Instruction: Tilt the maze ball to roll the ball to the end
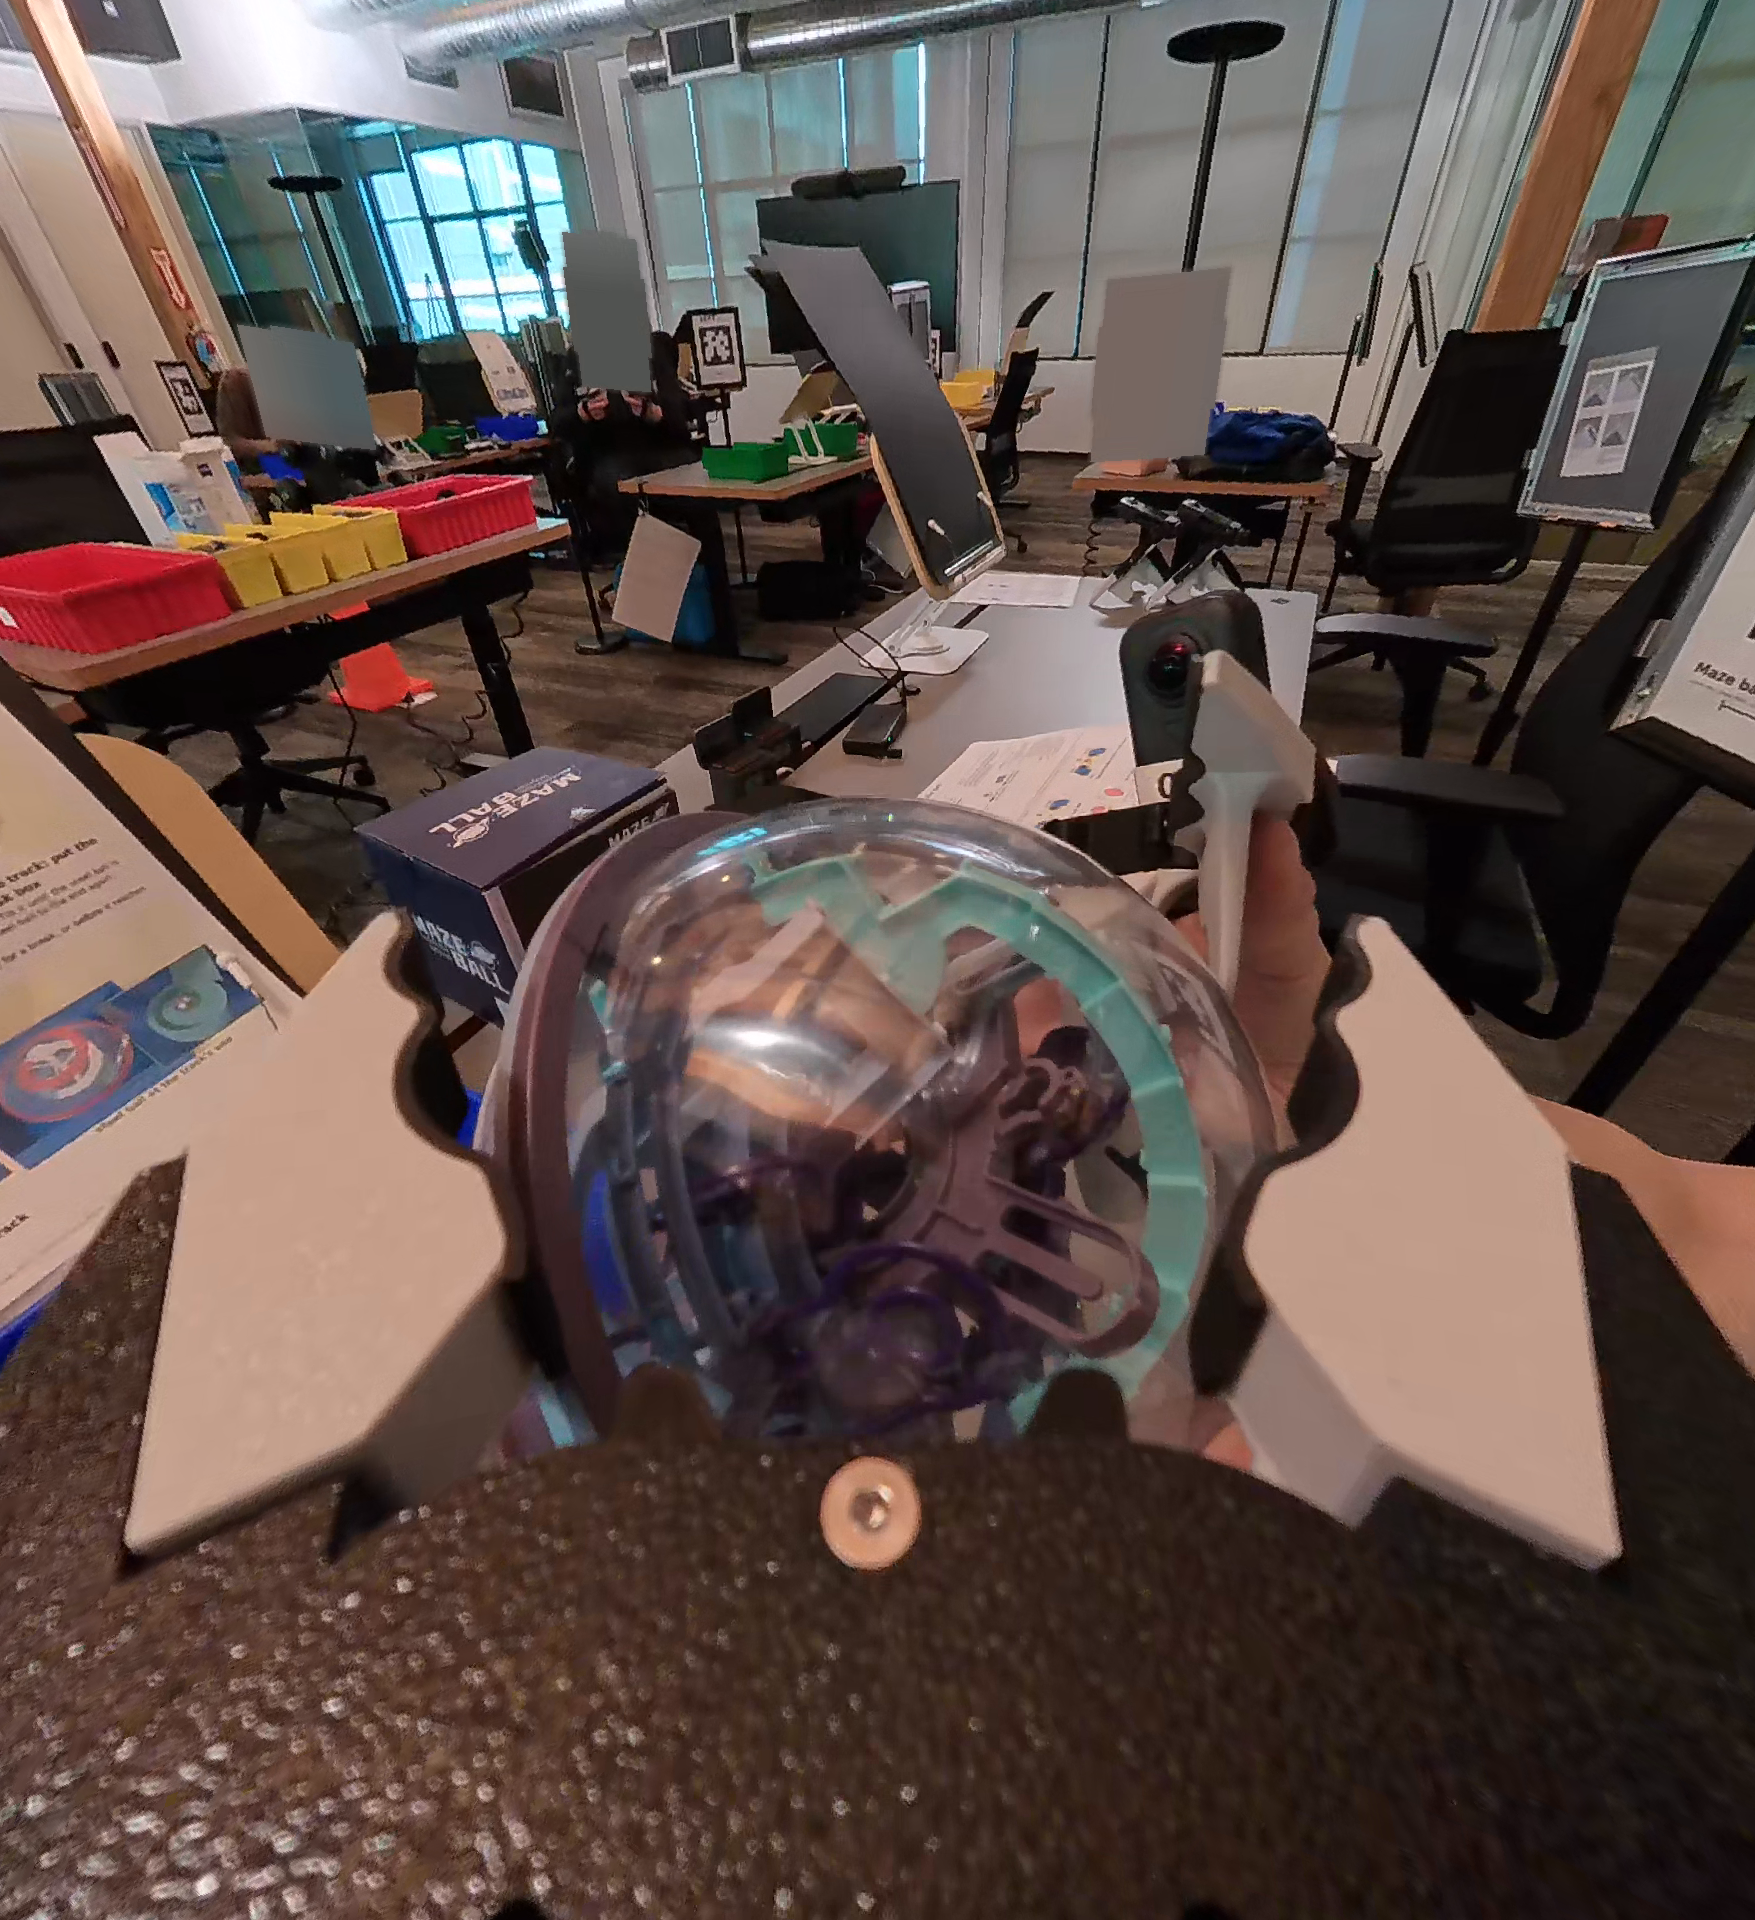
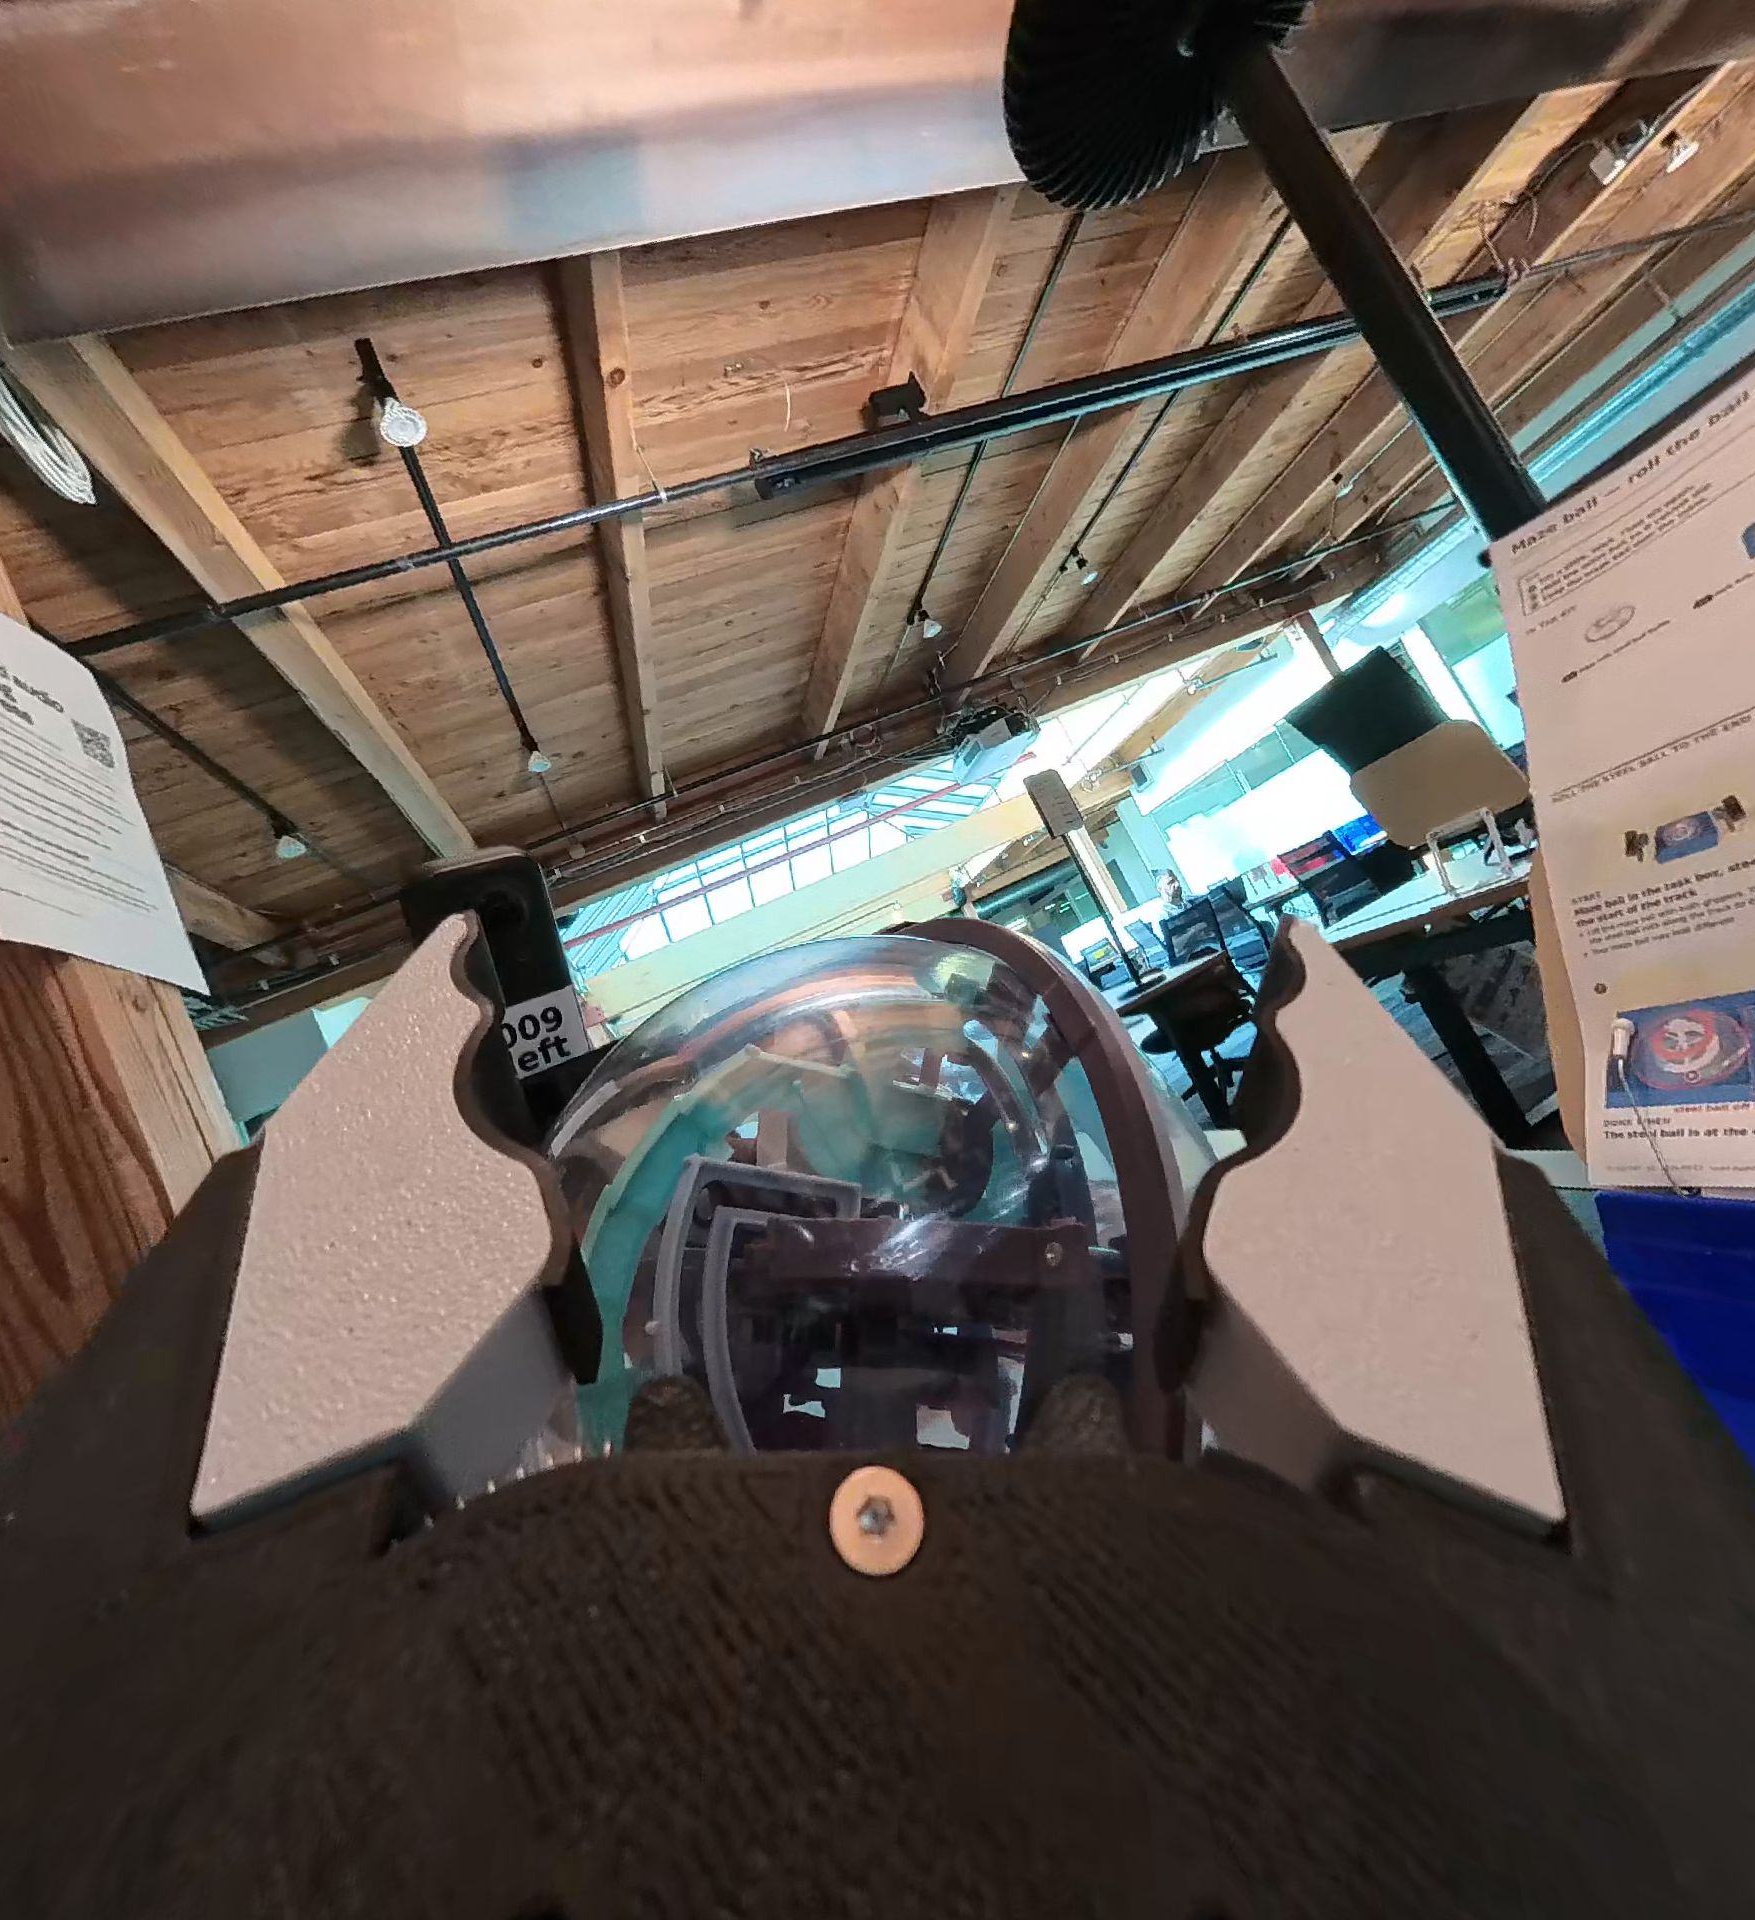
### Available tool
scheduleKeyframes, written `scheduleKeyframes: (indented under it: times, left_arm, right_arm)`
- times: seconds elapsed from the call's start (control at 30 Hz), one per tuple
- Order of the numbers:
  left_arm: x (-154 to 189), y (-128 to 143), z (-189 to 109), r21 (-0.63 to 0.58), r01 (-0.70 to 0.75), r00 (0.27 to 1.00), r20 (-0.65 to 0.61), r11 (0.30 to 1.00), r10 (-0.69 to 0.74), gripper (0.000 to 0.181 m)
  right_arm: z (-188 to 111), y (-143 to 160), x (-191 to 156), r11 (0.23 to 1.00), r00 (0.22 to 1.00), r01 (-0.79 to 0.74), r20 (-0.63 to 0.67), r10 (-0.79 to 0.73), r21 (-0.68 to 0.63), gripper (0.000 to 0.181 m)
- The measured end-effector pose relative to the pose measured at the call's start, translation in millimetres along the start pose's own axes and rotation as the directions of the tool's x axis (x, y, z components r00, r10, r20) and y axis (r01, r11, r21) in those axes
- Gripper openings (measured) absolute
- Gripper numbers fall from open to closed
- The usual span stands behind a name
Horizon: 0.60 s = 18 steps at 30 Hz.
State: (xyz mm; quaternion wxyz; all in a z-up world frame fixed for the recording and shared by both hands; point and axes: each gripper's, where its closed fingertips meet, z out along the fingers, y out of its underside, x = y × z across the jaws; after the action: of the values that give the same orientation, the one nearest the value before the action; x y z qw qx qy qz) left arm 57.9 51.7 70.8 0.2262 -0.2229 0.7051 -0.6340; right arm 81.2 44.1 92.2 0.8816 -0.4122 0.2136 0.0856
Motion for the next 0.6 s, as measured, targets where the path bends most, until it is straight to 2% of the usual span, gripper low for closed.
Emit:
scheduleKeyframes:
  times: [0.13,0.3,0.33,0.37,0.4,0.43,0.47,0.53,0.6]
  left_arm:
    - [19.3,-8.1,-9.0,0.044,-0.101,0.995,0.023,0.994,0.100,0.158]
    - [69.6,-26.4,-25.5,0.139,-0.322,0.947,0.051,0.937,0.318,0.157]
    - [66.2,-26.4,-23.5,0.148,-0.333,0.943,0.058,0.931,0.328,0.157]
    - [46.4,-16.5,-15.3,0.118,-0.252,0.968,0.047,0.961,0.248,0.156]
    - [19.0,4.2,-5.0,0.035,-0.055,0.998,0.029,0.998,0.054,0.158]
    - [2.1,24.4,0.9,-0.042,0.116,0.993,0.011,0.992,-0.115,0.158]
    - [-0.7,32.1,0.5,-0.040,0.146,0.989,-0.012,0.988,-0.147,0.158]
    - [11.7,35.6,-5.5,0.023,0.035,0.999,-0.031,0.999,-0.034,0.158]
    - [13.0,38.2,-6.2,0.042,-0.002,1.000,-0.019,0.999,0.003,0.158]
  right_arm:
    - [-4.8,-4.1,-20.8,0.999,0.997,0.034,0.070,-0.036,0.022,0.138]
    - [-27.9,-18.7,-81.5,0.970,0.948,0.199,0.224,-0.226,0.139,0.134]
    - [-26.2,-15.4,-80.6,0.962,0.941,0.243,0.208,-0.266,0.127,0.137]
    - [-15.1,-2.1,-55.4,0.977,0.968,0.214,0.132,-0.215,0.024,0.147]
    - [-6.8,15.7,-20.7,0.990,0.995,0.095,0.025,-0.093,-0.100,0.151]
    - [-6.7,25.3,0.6,0.992,0.999,0.006,-0.041,-0.011,-0.125,0.149]
    - [-10.6,29.3,6.3,0.994,0.998,0.003,-0.055,-0.009,-0.106,0.146]
    - [-17.3,35.9,-0.5,0.993,0.998,0.052,-0.028,-0.055,-0.103,0.145]
    - [-17.7,37.9,-1.3,0.991,0.997,0.076,-0.015,-0.078,-0.107,0.145]
